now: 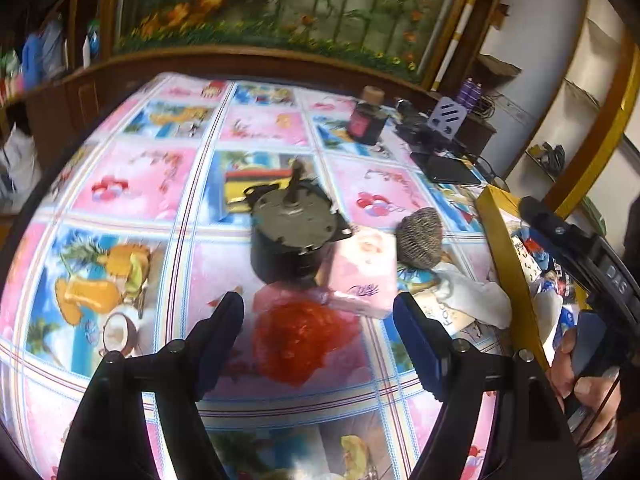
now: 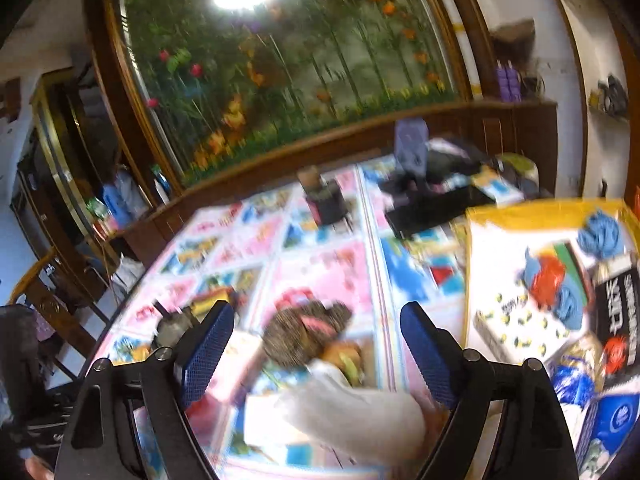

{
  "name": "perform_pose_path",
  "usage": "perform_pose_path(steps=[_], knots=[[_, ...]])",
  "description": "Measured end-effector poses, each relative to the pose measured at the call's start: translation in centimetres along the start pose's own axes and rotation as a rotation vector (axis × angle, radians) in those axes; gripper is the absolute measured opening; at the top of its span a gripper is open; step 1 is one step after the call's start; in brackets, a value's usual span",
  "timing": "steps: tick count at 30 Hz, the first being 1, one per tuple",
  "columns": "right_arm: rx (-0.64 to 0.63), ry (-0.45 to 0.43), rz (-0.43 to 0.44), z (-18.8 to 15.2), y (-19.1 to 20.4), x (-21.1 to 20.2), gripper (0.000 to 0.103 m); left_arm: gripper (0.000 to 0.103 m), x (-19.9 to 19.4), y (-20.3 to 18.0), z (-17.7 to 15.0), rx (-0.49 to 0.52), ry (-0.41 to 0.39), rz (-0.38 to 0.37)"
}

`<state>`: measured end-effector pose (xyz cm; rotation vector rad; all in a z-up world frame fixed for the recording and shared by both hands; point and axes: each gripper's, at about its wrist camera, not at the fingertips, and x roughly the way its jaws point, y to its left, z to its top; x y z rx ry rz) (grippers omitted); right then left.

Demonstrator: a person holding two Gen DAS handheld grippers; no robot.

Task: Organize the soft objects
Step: 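Withdraw both grippers from the box back toward the pile, then grasp the red mesh bag with the left gripper while the right grasps the white cloth bag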

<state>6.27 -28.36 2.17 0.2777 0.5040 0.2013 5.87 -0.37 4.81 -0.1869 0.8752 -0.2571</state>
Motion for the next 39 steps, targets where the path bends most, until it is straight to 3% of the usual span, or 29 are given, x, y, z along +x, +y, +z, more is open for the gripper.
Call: perform_pose_path(steps=[3,9,10,11,13,22,26,30,35,38,39], knots=[[-0.040,-0.035,0.008,-0.2,0.4,-0.5,0.088,0.076,0.9,0.3,-0.3,-0.013,0.055,-0.002],[0.011,-0.027,0.076,0.0,-0.6,-0.9,0.089,0.076,2.8,-0.1,-1.2,0.033,0.124,0.047],[0.017,-0.018,0.086,0.0,-0.7,-0.9,0.089,0.069,3.3,-0.3,-1.3,0.044,0.136,0.074],[0.022,-0.007,0.091,0.0,-0.8,-0.8,0.089,0.056,3.9,-0.3,-1.5,0.054,0.154,0.103],[0.025,0.013,0.091,-0.2,-0.9,-0.6,0.089,0.046,3.9,-0.3,-1.7,0.075,0.143,0.157],[0.021,0.219,0.040,-2.3,-0.8,2.2,0.089,0.044,3.4,-0.1,-1.7,0.063,0.144,0.130],[-0.010,0.317,-0.054,-3.7,-0.4,3.7,0.088,0.044,3.3,-0.5,-1.8,0.076,0.149,0.115],[-0.047,0.354,-0.053,-5.1,0.8,3.1,0.089,0.044,3.1,-0.6,-1.9,0.072,0.153,0.104],[-0.176,0.419,0.040,-7.8,4.2,0.9,0.096,0.044,2.8,-0.4,-1.8,0.062,0.148,0.094],[-0.182,0.445,0.191,-8.6,5.4,-0.9,0.096,0.044,2.7,-0.4,-1.8,0.062,0.145,0.090],[-0.194,0.422,0.189,-8.6,5.7,-1.6,0.096,0.044,2.7,-0.4,-1.8,0.062,0.144,0.089]])
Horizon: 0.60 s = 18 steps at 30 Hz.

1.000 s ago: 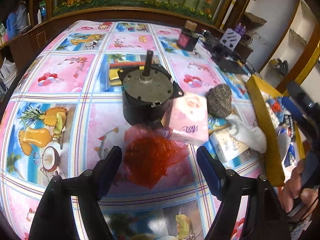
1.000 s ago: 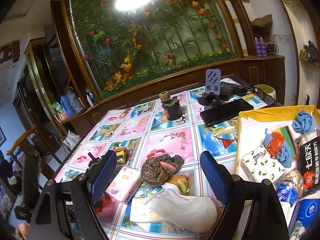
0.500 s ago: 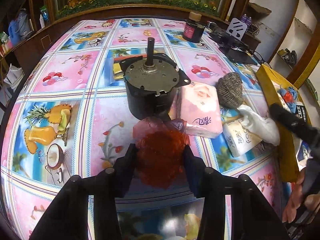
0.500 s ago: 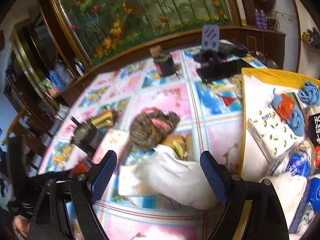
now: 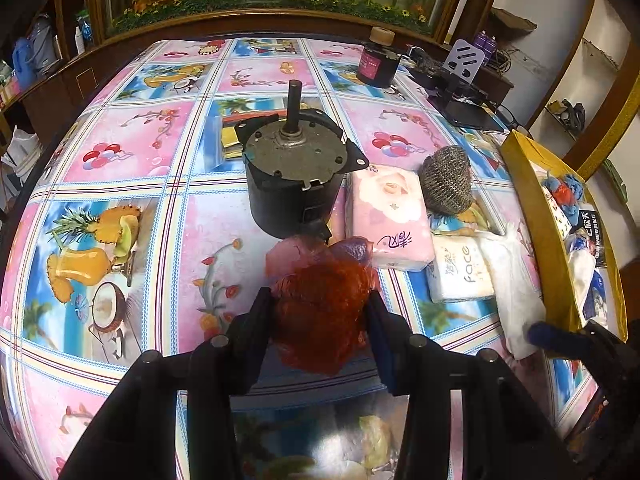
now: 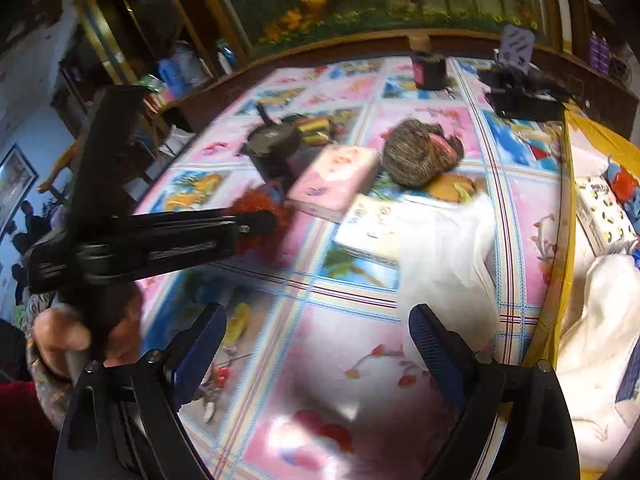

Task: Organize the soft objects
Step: 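Grasp the red mesh bag with the left gripper while the right grasps the white cloth bag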

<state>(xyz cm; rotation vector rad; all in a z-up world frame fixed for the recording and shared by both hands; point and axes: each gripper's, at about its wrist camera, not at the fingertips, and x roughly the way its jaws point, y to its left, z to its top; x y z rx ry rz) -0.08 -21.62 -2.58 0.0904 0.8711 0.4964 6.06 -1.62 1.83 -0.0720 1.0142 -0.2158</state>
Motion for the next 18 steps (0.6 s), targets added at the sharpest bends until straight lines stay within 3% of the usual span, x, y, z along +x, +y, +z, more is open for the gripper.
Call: perform_pose_path(steps=[3,7,9,10,12,18], knots=[[-0.049,-0.056,-0.101,0.4,0.1,-1.3,0.096,0.044,0.0,0.0,0.0,0.000,0.001,0.002],[-0.068,-0.021,-0.222,1.3,-1.7,-0.6,0.094,0.044,0.0,0.0,0.0,-0.003,0.008,0.002],[-0.098,0.010,-0.258,1.4,-2.1,0.1,0.074,0.044,0.0,0.0,0.0,-0.003,0.010,0.001],[-0.116,0.038,-0.267,1.4,-2.1,0.6,0.051,0.044,0.0,0.0,0.0,-0.003,0.009,0.001],[-0.130,0.100,-0.302,1.5,-2.5,2.0,0.038,0.044,0.0,0.0,0.0,-0.001,0.009,0.001],[-0.193,0.161,-0.363,1.3,-2.4,3.3,0.044,0.044,0.1,-0.1,0.0,-0.001,0.013,0.000]])
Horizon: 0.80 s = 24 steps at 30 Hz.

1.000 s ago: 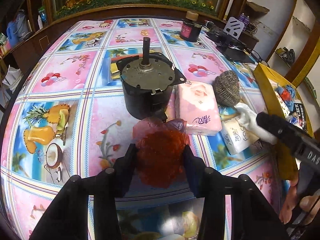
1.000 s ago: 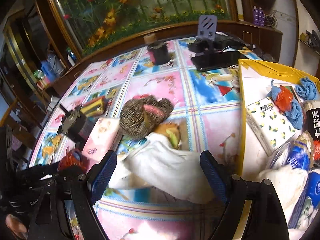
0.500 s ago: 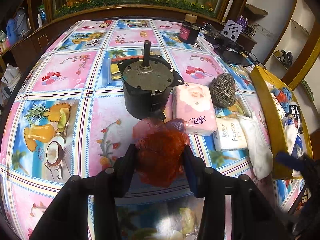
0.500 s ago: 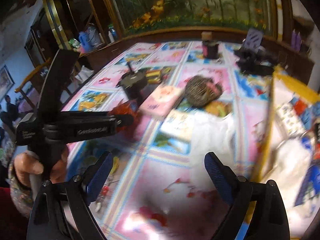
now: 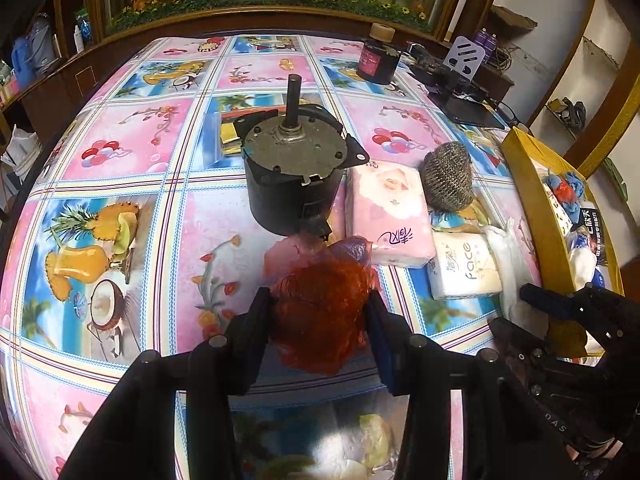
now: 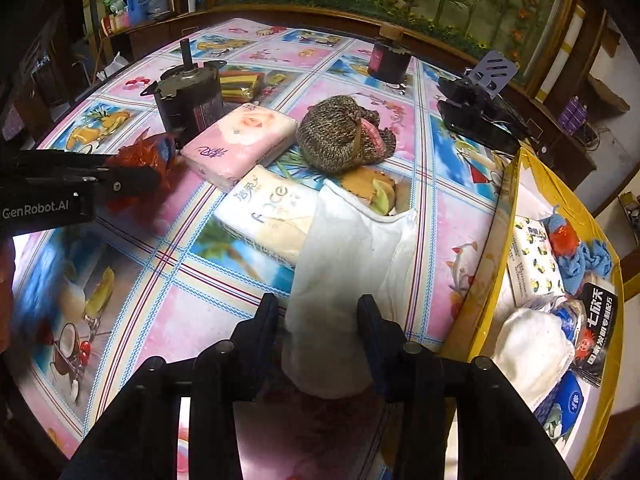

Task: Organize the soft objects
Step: 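Grasp the red mesh bag with the left gripper while the right grasps the white cloth bag, then lift the red mesh bag with the left gripper while the right lifts the white cloth bag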

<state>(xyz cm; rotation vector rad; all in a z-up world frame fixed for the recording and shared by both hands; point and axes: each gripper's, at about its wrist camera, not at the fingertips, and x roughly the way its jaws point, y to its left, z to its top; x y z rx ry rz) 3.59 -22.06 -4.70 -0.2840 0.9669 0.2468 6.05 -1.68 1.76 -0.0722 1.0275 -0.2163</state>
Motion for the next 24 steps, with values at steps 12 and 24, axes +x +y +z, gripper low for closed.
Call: perform_pose_path(steps=[12,24], knots=[[0.230,-0.328,0.163,1.6,-3.9,-6.1,0.016,0.044,-1.9,-1.0,0.0,0.031,-0.088,-0.079],[0.272,-0.369,0.313,4.5,-2.8,-1.2,0.018,0.044,-1.8,-2.3,-0.2,0.067,-0.106,-0.100]])
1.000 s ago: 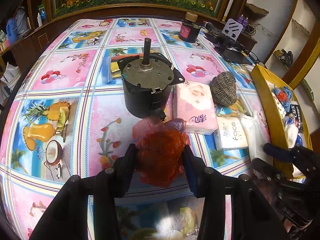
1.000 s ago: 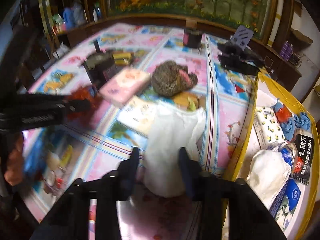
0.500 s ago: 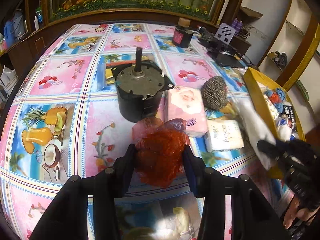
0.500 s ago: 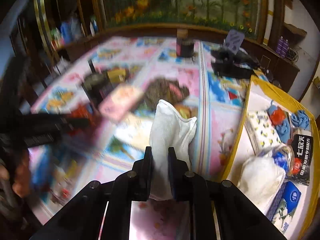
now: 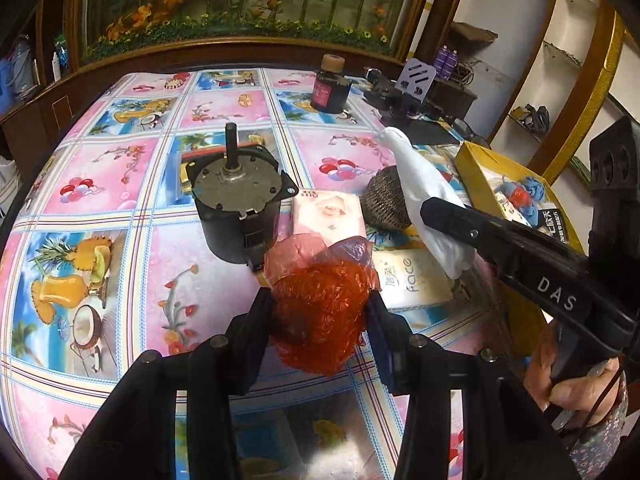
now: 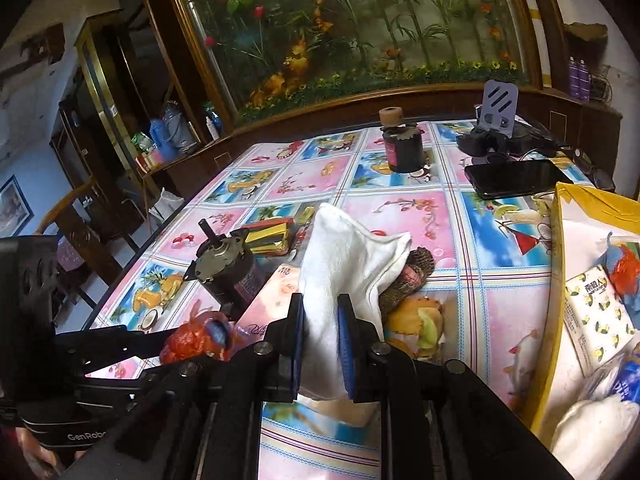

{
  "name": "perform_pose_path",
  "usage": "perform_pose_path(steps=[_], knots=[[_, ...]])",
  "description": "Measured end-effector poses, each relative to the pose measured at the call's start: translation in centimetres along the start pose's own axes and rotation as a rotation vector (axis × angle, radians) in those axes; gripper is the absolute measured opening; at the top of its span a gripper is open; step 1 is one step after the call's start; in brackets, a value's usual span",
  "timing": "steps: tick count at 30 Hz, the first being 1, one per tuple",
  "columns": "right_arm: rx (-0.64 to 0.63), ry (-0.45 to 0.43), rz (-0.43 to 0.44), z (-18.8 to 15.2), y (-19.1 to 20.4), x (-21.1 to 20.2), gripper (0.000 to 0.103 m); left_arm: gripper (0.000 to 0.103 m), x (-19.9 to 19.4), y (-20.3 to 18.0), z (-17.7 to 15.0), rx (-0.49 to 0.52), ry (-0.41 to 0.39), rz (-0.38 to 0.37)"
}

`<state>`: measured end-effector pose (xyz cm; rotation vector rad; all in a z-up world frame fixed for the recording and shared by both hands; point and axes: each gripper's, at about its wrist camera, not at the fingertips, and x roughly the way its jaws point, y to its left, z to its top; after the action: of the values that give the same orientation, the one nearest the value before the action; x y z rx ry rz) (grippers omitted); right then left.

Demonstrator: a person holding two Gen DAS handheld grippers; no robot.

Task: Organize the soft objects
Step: 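Lift the red mesh bag with the left gripper while the right lifts the white cloth bag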

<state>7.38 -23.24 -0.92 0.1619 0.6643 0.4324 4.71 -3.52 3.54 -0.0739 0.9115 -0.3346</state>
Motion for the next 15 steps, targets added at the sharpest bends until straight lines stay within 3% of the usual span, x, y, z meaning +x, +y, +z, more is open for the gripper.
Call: perform_pose_path(steps=[9,13,15], knots=[[-0.076,0.028,0.027,-1.3,1.8,0.4,0.018,0.044,0.7,-0.1,-0.3,0.005,0.017,0.023],[0.002,0.133,0.166,-2.1,1.0,1.2,0.018,0.044,0.7,0.2,-0.3,-0.005,0.017,0.034],[0.000,0.183,0.169,-2.8,1.1,1.8,0.018,0.044,0.8,0.4,-0.3,-0.013,0.024,0.035]])
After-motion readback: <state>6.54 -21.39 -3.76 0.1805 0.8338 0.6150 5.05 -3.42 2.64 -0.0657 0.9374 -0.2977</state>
